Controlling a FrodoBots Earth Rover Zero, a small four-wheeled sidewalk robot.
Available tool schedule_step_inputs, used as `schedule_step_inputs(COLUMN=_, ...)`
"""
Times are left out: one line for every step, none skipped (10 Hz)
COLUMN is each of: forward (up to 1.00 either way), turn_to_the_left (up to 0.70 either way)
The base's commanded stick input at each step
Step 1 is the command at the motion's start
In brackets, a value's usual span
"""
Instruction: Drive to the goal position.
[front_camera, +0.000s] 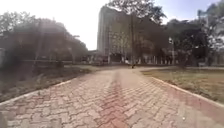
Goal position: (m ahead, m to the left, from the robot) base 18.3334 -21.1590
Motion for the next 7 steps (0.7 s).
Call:
schedule_step_inputs(forward=0.85, turn_to_the_left=0.0)
schedule_step_inputs(forward=0.85, turn_to_the_left=0.0)
schedule_step_inputs(forward=0.85, turn_to_the_left=0.0)
schedule_step_inputs(forward=0.85, turn_to_the_left=0.0)
schedule_step_inputs(forward=0.85, turn_to_the_left=0.0)
schedule_step_inputs(forward=0.85, turn_to_the_left=0.0)
schedule_step_inputs(forward=0.85, turn_to_the_left=0.0)
